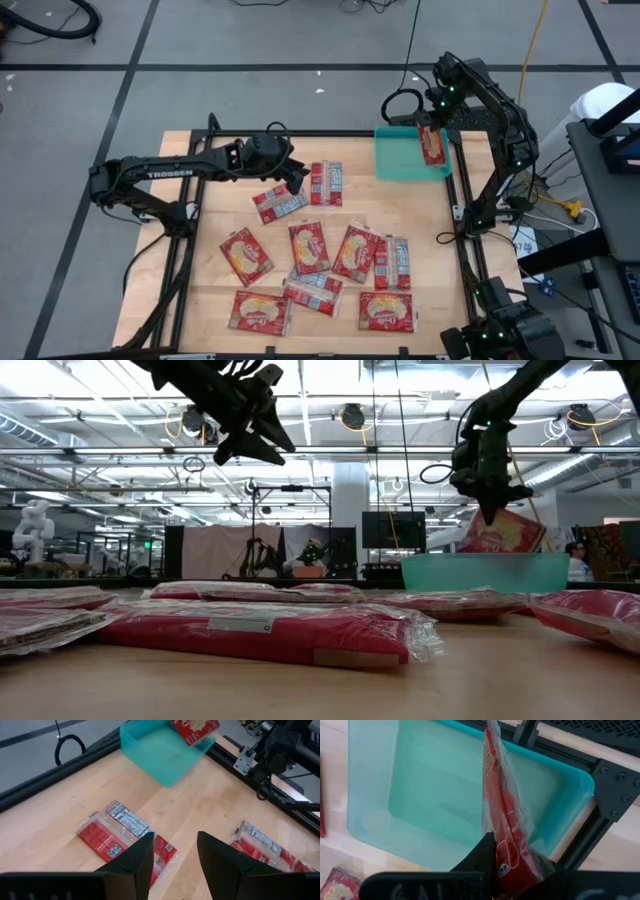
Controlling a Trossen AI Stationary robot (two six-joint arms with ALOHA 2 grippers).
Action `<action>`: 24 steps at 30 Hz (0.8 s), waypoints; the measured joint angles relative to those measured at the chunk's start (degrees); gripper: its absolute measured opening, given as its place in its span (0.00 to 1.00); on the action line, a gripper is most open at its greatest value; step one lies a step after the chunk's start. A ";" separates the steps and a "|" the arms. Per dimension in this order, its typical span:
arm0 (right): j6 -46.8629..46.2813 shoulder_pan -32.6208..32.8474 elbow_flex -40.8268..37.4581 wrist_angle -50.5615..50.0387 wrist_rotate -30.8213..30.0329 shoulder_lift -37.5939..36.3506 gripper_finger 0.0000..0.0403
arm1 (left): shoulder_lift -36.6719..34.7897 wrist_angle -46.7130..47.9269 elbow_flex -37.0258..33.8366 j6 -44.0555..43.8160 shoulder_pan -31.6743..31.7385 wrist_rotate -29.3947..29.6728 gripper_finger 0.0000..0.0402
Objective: Sort popcorn bags into baskets
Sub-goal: Put the red popcorn bag into the light blue bin
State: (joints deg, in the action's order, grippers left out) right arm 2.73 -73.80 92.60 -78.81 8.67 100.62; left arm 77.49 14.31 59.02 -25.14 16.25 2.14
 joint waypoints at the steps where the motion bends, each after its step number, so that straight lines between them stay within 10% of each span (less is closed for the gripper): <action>1: -0.10 0.00 0.00 0.02 -0.19 0.00 0.04 | 0.00 -0.01 0.00 0.05 0.25 0.02 0.38; 19: -6.71 3.52 0.16 -0.32 -4.18 -0.17 0.04 | 0.00 -0.91 0.00 2.25 2.98 0.00 0.38; 24: -12.82 4.03 0.74 1.09 6.34 -0.72 0.04 | 0.00 -0.92 0.02 3.52 2.95 -0.11 0.38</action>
State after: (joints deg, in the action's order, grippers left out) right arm -10.09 -69.77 93.33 -77.72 15.00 99.90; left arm 77.49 13.39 59.05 -21.62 19.20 2.02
